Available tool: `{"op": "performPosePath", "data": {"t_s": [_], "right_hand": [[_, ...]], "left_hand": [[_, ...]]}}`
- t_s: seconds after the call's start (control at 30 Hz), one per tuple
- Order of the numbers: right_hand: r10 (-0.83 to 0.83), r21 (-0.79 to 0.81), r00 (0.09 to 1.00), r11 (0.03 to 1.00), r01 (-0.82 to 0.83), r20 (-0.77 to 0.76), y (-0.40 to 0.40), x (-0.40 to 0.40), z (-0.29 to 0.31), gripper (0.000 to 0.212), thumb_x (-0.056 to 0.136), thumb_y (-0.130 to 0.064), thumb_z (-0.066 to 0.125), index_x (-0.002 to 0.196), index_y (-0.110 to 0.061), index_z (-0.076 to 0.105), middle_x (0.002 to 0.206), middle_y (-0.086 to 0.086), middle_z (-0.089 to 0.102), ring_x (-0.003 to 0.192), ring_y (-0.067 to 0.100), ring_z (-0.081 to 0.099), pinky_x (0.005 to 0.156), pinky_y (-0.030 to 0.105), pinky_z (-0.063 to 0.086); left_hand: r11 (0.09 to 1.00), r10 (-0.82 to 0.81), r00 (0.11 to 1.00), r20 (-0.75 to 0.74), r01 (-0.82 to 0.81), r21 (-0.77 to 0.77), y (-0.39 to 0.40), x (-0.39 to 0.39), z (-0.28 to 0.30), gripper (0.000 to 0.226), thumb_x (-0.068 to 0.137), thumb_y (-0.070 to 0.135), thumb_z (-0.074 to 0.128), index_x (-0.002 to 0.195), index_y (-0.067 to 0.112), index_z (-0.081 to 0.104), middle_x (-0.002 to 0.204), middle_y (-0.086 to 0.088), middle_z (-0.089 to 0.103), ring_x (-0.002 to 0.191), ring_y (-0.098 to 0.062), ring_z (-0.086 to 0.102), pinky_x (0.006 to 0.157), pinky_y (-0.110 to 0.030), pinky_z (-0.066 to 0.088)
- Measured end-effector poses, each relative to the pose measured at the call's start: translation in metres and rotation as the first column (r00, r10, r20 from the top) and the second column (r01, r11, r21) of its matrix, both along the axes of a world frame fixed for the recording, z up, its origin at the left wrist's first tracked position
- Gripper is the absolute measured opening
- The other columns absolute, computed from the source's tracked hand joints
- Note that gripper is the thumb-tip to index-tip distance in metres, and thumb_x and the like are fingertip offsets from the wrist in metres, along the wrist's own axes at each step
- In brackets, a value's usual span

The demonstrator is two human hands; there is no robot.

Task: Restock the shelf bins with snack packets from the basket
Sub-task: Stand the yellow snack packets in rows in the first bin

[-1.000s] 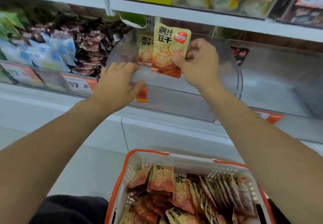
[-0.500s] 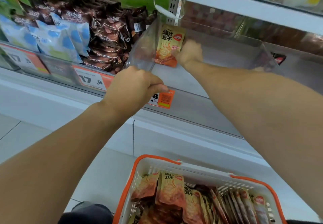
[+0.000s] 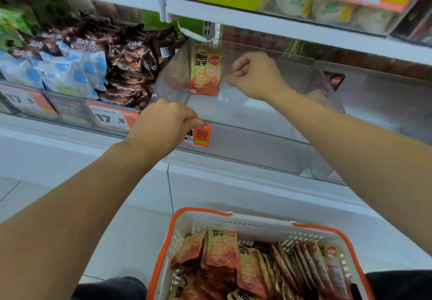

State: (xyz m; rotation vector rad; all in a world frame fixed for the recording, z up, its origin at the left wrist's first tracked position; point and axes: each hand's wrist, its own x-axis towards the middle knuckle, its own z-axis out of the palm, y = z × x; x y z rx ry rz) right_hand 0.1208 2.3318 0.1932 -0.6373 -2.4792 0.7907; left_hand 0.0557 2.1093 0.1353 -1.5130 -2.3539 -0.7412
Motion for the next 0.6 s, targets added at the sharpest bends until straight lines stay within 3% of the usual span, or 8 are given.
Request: {"op": "performPosePath", "data": {"t_s": [0.07,0.17,0.23,0.3,0.37,0.43,0.5,0.6], "right_hand": [[0.180,0.103,0.977,0.980,-0.169,-0.115,-0.032,0.063,0.013,0.010,0.085,-0.019,0.075,0.087,-0.013,0.066,0.077,-0.012,0.063,0.067,-0.001,0.059,0.066,0.011,0.046],[0.374,0.072,0.915,0.927,-0.367,-0.149,-0.067,0.145,-0.009,0.008,0.086,-0.012,0.073,0.088,-0.013,0.065,0.074,-0.008,0.066,0.065,0.006,0.061,0.061,0.015,0.048],[0.453,-0.045,0.891,0.891,-0.451,0.040,-0.077,0.178,-0.049,0.008,0.086,-0.014,0.074,0.086,-0.014,0.066,0.070,-0.007,0.066,0.061,0.007,0.061,0.061,0.017,0.048],[0.493,-0.149,0.791,0.868,-0.473,0.363,-0.077,0.194,-0.096,0.009,0.086,-0.022,0.074,0.090,-0.016,0.069,0.071,-0.008,0.067,0.062,0.006,0.060,0.061,0.018,0.044],[0.473,-0.224,0.618,0.870,-0.439,0.627,-0.072,0.203,-0.145,0.018,0.087,-0.028,0.072,0.098,-0.014,0.071,0.082,-0.004,0.070,0.073,0.009,0.062,0.067,0.022,0.043],[0.415,-0.281,0.556,0.907,-0.313,0.720,-0.064,0.213,-0.190,0.021,0.090,-0.029,0.069,0.102,-0.011,0.072,0.101,0.003,0.072,0.092,0.019,0.065,0.075,0.024,0.045],[0.335,-0.313,0.591,0.939,-0.144,0.734,-0.058,0.222,-0.226,0.017,0.092,-0.032,0.067,0.092,-0.015,0.070,0.098,0.002,0.070,0.090,0.019,0.063,0.073,0.027,0.045],[0.203,-0.345,0.716,0.937,0.057,0.668,-0.067,0.225,-0.259,0.037,0.093,-0.038,0.066,0.065,-0.016,0.057,0.063,0.000,0.055,0.057,0.013,0.050,0.061,0.031,0.041]], "left_hand": [[0.999,-0.003,0.994,-0.108,-0.002,-0.047,0.001,0.009,0.004,0.027,0.095,0.032,0.064,0.096,0.008,0.075,0.088,-0.014,0.072,0.084,-0.038,0.064,0.076,-0.047,0.052],[0.994,-0.069,0.974,-0.214,0.086,0.070,0.003,0.036,0.009,0.019,0.087,0.021,0.070,0.101,0.007,0.072,0.093,-0.011,0.067,0.092,-0.034,0.060,0.078,-0.045,0.048],[0.989,-0.115,0.986,-0.123,0.125,0.080,0.009,0.061,0.006,0.015,0.086,0.024,0.065,0.093,0.012,0.070,0.086,-0.003,0.065,0.081,-0.027,0.061,0.071,-0.038,0.050],[0.990,-0.092,0.992,0.091,0.100,-0.096,0.018,0.087,-0.012,0.012,0.090,0.027,0.061,0.089,0.016,0.067,0.084,0.001,0.066,0.080,-0.025,0.063,0.070,-0.034,0.050],[0.904,-0.038,0.974,0.222,0.128,-0.408,0.022,0.116,-0.051,0.018,0.094,0.031,0.058,0.102,0.017,0.067,0.102,-0.001,0.069,0.097,-0.026,0.063,0.080,-0.034,0.050],[0.766,0.046,0.956,0.290,0.153,-0.624,0.018,0.143,-0.102,0.031,0.097,0.035,0.053,0.122,0.018,0.060,0.124,-0.003,0.062,0.113,-0.026,0.058,0.091,-0.036,0.048],[0.701,0.153,0.950,0.272,0.089,-0.707,0.006,0.160,-0.153,0.038,0.097,0.035,0.049,0.132,0.021,0.055,0.133,-0.003,0.058,0.119,-0.026,0.057,0.095,-0.039,0.048],[0.587,0.197,0.946,0.258,0.097,-0.804,-0.014,0.184,-0.201,0.035,0.095,0.028,0.042,0.124,0.017,0.056,0.133,-0.009,0.057,0.123,-0.030,0.052,0.105,-0.045,0.042]]}}
